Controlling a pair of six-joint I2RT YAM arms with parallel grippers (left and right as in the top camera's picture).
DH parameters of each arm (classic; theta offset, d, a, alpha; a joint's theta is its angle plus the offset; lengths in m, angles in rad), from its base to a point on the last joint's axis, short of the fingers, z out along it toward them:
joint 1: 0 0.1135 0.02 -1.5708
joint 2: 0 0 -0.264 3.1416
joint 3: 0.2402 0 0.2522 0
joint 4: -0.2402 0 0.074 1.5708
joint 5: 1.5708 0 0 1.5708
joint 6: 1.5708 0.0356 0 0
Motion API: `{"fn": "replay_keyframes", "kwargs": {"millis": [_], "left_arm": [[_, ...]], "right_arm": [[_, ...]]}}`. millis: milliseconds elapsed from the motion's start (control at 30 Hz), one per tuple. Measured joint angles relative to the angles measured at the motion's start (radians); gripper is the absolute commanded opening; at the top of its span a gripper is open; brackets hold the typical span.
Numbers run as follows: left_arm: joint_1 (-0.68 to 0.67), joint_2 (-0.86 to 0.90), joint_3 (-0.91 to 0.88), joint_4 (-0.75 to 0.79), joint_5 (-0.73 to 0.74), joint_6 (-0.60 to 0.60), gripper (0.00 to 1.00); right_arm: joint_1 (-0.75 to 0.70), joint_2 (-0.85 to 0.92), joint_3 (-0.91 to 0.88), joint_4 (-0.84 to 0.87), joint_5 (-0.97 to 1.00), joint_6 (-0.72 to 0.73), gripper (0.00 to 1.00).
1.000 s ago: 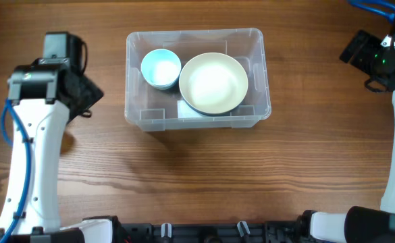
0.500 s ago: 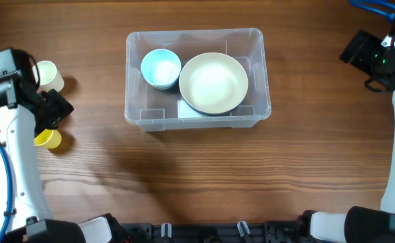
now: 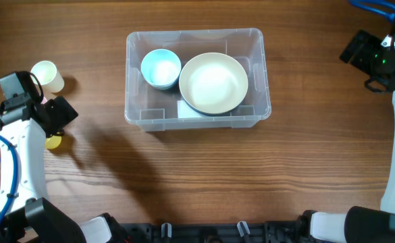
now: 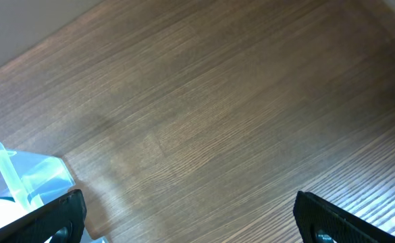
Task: Pack container
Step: 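Reach the left gripper toward the yellow and pink cups, then grasp the yellow cup rim with the left gripper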
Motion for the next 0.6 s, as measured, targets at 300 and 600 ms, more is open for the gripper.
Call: {"fn": "replay_keyframes", "kwargs": {"millis": [300, 600], "left_arm": [[0.0, 0.095, -0.003, 0.053, 0.0, 0.033, 0.96], [0.0, 0.202, -0.004, 0.072, 0.003, 0.042, 0.35]], "right_arm": [[0.0, 0.0, 0.0, 0.0, 0.0, 0.0, 1.0], [0.0, 0.0, 0.0, 0.0, 0.0, 0.0, 1.0]]}}
